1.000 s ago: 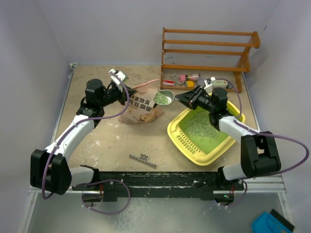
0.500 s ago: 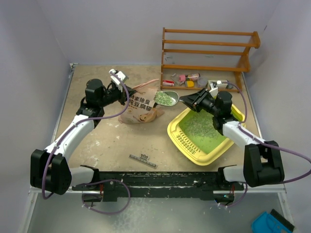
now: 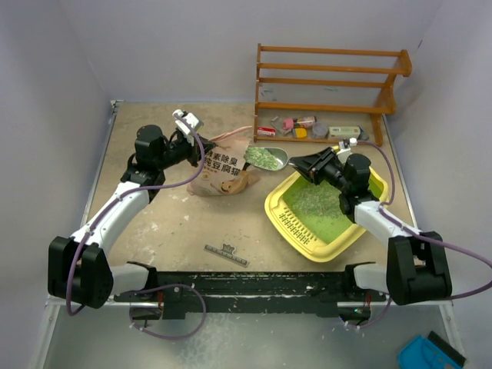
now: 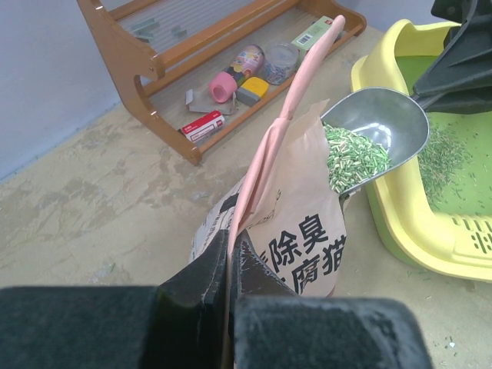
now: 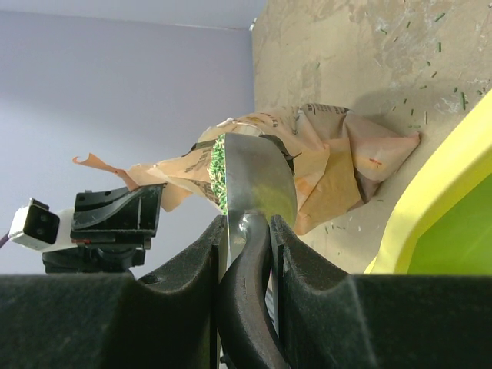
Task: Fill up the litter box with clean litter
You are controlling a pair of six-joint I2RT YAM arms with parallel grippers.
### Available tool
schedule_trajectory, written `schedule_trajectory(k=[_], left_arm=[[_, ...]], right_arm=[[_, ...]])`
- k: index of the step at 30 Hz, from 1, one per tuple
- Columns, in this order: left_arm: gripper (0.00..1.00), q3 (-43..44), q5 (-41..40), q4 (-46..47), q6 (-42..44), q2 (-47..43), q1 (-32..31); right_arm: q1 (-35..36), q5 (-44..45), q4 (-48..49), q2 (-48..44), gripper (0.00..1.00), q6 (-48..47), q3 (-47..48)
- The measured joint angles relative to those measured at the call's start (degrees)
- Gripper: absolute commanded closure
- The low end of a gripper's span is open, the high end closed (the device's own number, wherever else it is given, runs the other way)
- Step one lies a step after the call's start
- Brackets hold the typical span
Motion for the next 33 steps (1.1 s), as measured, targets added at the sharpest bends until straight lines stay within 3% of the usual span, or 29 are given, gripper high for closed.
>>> schedule_trajectory(k=[33], left_arm=[[1.00,0.00,-0.09,0.00,0.02,0.00,0.02]], right_arm=[[-3.48,1.86,7.08,-6.27,1.00,7.08,-8.24]])
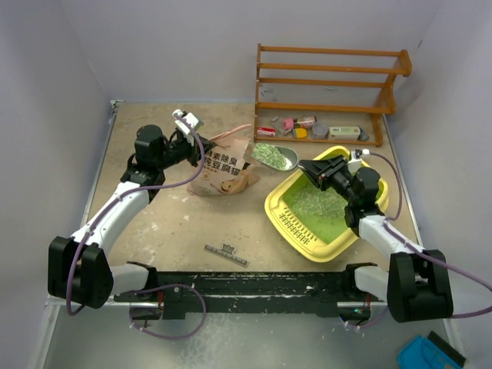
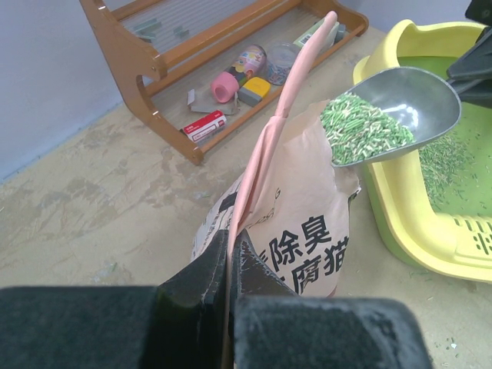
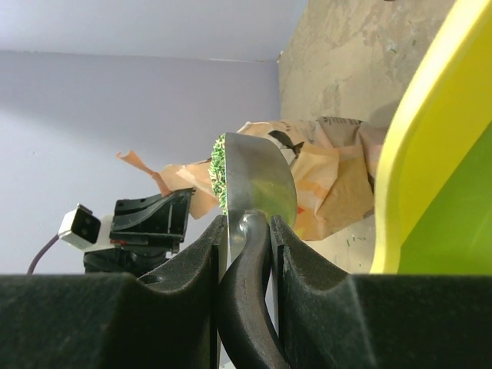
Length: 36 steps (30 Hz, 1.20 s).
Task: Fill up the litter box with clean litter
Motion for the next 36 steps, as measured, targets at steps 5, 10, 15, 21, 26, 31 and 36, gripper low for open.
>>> schedule_trajectory(k=[5,10,15,21,26,31,36], left_arm=[[1.00,0.00,0.00,0.02,0.00,0.00,0.00],[1.00,0.00,0.00,0.00,0.00,0.00,0.00],[1.00,0.00,-0.02,0.02,0.00,0.00,0.00],[1.00,0.00,-0.02,0.02,0.00,0.00,0.00],[1.00,0.00,-0.13,0.02,0.00,0.00,0.00],[1.00,0.02,-0.22,0.02,0.00,0.00,0.00],[1.00,0.00,-0.22,0.00,0.00,0.00,-0.02]], right_arm=[[-0.76,0.00,-0.07,-3.85,1.00,0.04,-0.26],[-1.73,0.24,-1.18,-8.24,1.00,0.07,-1.77],[-2.73,1.95,-3.80,-14.12,1.00,0.42,-4.85],[-3.28,4.94,-9.03,-22.75,1.00,1.38,-8.22],[-3.37,8.44,-16.83,-33.51,1.00,1.64,-9.62],[-3.43,13.27,-26.64,-44.78,1.00,0.85,-9.60],[-3.50,18.99,-40.44,-54.07,1.00,-0.81,-7.87]])
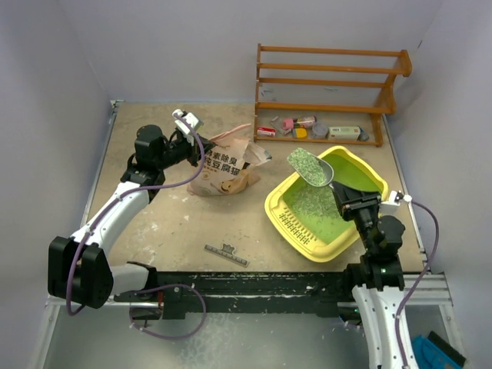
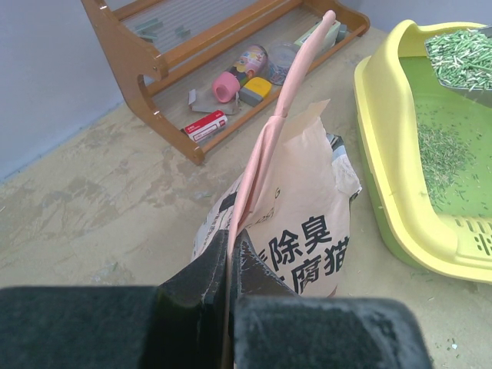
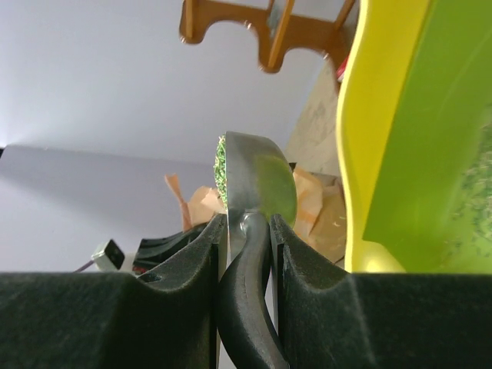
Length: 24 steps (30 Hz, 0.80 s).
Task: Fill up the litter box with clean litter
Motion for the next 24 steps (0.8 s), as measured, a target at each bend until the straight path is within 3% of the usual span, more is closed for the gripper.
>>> schedule_trajectory(k=[10,24], left_arm=[[1.00,0.00,0.00,0.02,-0.02,0.02,0.00],[1.00,0.02,-0.02,0.04,-0.02,0.20,-0.44]], right_arm=[[-0.02,12.83,-26.47,-7.69,1.00,-9.70,14.14],[-0.02,23.10,-42.16,-2.29,1.00,-24.41,27.28]])
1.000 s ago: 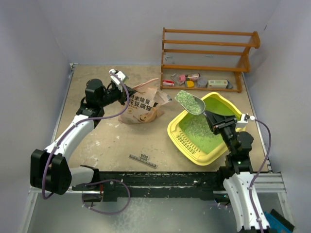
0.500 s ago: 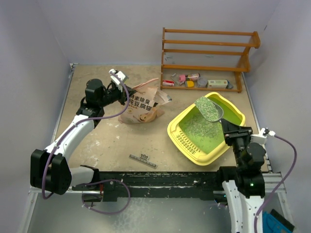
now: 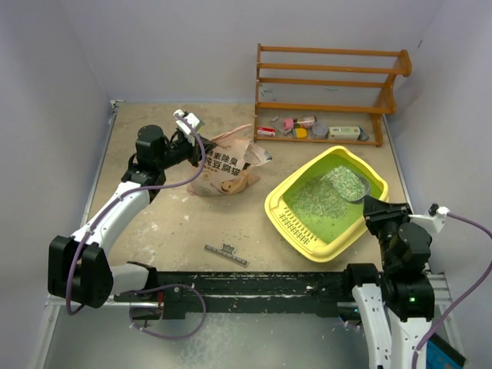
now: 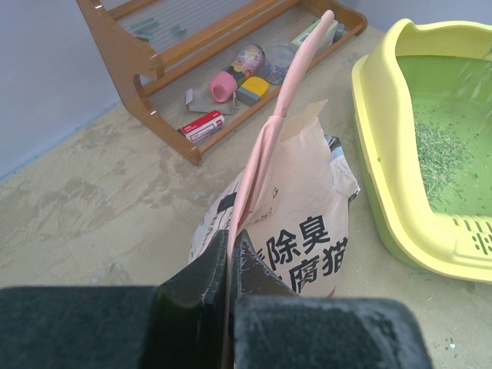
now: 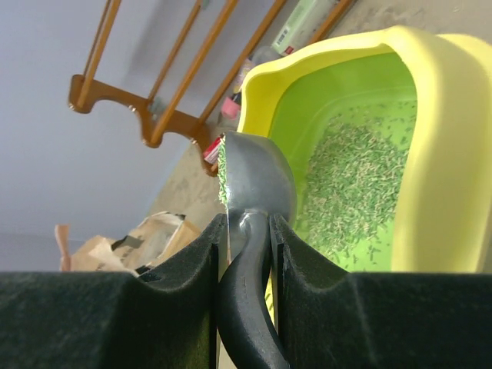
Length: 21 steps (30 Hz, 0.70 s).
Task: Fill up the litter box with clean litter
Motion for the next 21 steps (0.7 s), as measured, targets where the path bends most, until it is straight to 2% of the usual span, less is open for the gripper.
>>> schedule_trajectory(k=[21], left_arm=[[1.00,0.00,-0.20,0.00,0.02,0.02,-0.04]], right_arm=[[0.00,9.62,-5.79,3.50,1.00,-10.05,8.70]])
